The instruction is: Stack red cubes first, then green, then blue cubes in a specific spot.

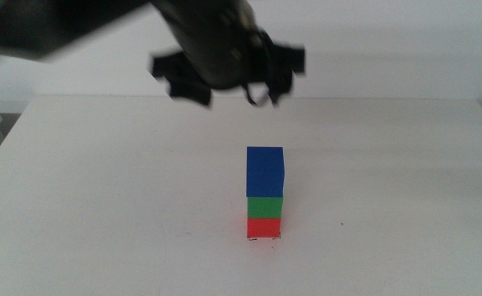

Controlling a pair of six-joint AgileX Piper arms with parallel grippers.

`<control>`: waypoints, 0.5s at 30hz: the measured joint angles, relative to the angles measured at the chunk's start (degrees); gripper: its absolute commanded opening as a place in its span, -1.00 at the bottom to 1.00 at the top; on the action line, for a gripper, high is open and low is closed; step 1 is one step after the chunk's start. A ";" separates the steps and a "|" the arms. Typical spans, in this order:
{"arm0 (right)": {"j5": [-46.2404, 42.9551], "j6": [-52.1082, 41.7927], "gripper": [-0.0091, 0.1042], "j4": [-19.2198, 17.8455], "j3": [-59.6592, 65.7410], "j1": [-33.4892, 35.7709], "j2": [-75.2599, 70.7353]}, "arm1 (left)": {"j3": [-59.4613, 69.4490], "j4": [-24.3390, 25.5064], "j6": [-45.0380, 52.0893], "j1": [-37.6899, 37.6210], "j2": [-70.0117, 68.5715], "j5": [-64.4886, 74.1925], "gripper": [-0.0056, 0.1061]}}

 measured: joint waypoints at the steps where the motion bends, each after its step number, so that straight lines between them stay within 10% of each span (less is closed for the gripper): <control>1: 0.00 0.00 0.78 0.00 0.00 0.00 0.00 | 0.00 0.89 0.90 0.00 -1.66 0.10 0.72; 15: 0.00 0.00 0.78 0.00 0.00 0.00 -0.10 | 19.63 4.63 24.94 17.30 -38.56 -0.40 0.73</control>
